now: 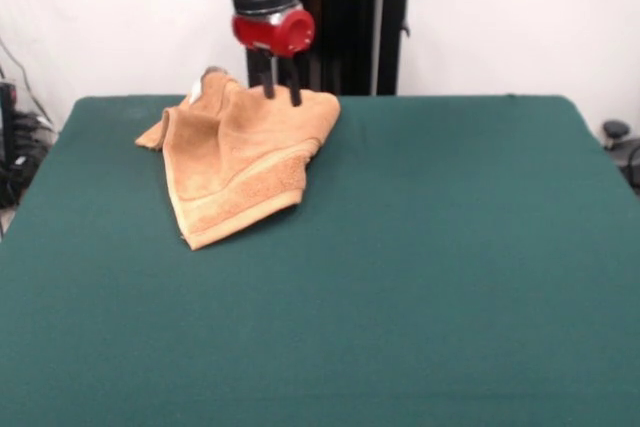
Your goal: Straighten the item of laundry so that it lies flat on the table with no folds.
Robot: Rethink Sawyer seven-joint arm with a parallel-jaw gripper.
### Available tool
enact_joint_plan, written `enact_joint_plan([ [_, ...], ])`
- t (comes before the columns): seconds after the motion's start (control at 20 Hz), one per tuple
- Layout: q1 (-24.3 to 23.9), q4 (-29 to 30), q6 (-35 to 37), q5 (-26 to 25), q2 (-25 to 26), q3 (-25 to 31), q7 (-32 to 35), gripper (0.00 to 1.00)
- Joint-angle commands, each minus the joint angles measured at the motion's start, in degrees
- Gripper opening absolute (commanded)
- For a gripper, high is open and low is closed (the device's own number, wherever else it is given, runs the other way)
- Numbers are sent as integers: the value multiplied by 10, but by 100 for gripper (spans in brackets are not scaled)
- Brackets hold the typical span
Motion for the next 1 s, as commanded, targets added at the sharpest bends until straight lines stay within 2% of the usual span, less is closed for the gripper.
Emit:
enact_joint_plan([
  [0.05, 42, 20, -67, 30, 57, 63, 88, 100],
  [0.15, 39, 8, -86, 10, 83, 48, 74, 100],
  [0.25, 50, -16, -91, -13, 108, 5, 52, 100],
  [0.35, 77, -44, -66, -25, 130, -66, 31, 100],
  [0.45, 150, -88, -62, -37, 142, -172, 16, 100],
  [0.6, 333, -174, -8, -21, 209, -371, 46, 100],
  [0.7, 440, -213, 29, 10, 287, -469, 81, 100],
  [0.75, 478, -215, 2, 39, 325, -504, 98, 100],
  [0.9, 580, -215, -71, 160, 451, -585, 144, 100],
  [1.0, 644, -200, -114, 263, 529, -622, 161, 100],
])
